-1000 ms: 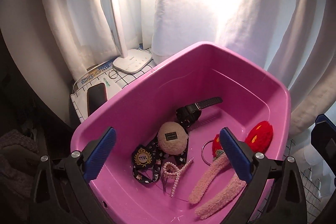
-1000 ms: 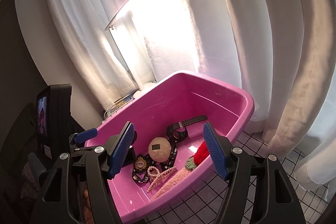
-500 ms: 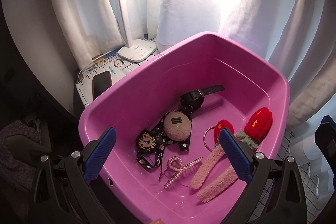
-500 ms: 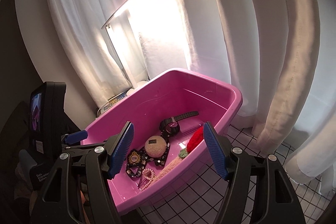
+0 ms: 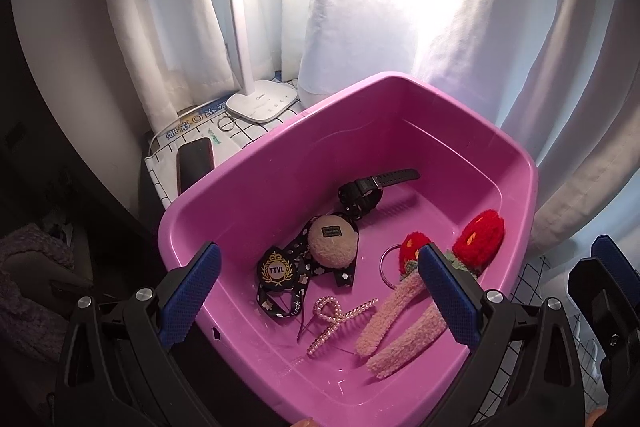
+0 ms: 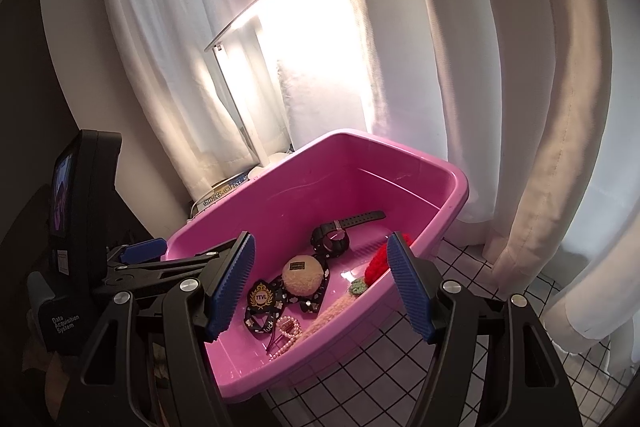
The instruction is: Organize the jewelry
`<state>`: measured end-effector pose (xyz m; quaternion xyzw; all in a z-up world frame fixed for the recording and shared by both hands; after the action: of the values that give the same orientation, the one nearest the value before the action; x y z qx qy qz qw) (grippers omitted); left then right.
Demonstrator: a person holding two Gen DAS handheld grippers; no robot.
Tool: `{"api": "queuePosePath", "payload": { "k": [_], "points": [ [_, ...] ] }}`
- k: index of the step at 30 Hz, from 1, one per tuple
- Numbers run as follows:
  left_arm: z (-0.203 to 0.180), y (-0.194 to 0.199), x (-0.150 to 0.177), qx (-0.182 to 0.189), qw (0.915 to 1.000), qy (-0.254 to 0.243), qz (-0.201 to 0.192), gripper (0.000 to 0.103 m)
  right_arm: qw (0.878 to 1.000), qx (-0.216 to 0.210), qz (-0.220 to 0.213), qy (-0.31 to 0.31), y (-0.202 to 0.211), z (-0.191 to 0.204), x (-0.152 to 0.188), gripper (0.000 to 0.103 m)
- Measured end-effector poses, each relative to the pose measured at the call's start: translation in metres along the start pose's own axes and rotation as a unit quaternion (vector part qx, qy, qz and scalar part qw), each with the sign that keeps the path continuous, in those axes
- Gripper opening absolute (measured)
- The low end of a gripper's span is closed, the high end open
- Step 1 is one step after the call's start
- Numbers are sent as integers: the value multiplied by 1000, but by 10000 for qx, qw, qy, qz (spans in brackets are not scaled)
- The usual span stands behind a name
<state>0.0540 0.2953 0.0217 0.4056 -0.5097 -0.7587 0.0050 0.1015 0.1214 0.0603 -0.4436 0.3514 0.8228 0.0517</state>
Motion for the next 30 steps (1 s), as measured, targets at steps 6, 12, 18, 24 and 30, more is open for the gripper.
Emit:
{"api": "queuePosePath", "payload": {
  "k": [6, 12, 18, 24, 30],
  "points": [
    [2, -1, 0, 18, 10000, 36, 32, 97, 10000, 24, -14, 32, 2, 1, 1, 65],
    [2, -3, -1, -139, 9999, 10, 49, 97, 10000, 40, -17, 27, 2, 0, 0, 65],
    [5, -6, 0, -215, 9997, 57, 97, 97, 10000, 43, -15, 73, 1, 2, 0, 65],
    [7, -7, -1, -179, 9997, 80, 109, 97, 10000, 38, 9, 83, -2, 3, 0, 65],
    [8, -6, -1, -191, 9997, 94, 104, 97, 10000, 38, 11, 86, -2, 3, 0, 65]
  ]
}}
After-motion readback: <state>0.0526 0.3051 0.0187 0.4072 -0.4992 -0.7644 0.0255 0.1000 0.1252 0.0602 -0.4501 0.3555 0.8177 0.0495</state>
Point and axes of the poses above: each gripper's, at about its wrist camera, not at the fingertips, and y roughly against the way its jaws point, z to its left, x to its underside, the point moved 3 cm from there along -y, roughly the way its jaws point, and after that the axes turned 13 degrees about -x, right-handed, at the moved point
